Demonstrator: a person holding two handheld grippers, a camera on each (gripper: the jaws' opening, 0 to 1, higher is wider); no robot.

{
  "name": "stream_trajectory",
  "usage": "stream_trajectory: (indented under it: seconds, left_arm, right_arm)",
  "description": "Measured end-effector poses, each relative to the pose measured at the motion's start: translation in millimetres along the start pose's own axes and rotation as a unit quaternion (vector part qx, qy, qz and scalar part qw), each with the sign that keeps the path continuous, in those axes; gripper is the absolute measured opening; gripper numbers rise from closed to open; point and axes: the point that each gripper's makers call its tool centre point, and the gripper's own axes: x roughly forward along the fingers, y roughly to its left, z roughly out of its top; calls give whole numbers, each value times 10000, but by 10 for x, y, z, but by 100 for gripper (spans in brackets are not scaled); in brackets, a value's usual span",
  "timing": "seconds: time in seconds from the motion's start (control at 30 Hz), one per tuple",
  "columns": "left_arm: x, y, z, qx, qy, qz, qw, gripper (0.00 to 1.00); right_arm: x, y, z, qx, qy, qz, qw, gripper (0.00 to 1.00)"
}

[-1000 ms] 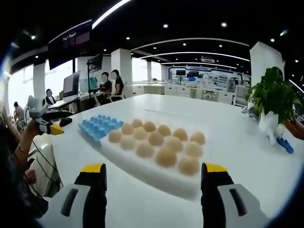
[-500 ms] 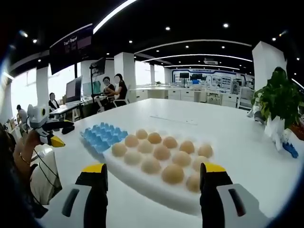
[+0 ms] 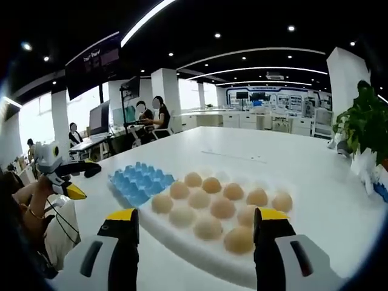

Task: Place the egg into an empty slot of the egg tray after lifting it from the table, then release the egg inside the slot.

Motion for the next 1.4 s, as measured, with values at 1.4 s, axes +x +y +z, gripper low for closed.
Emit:
stream_trajectory:
  seconds: [1.4]
  left_arm:
    - [6,-21,-4,111,95,-23,9999,100]
  right_arm:
    - [594,221,66,-373,278,411,9981,77]
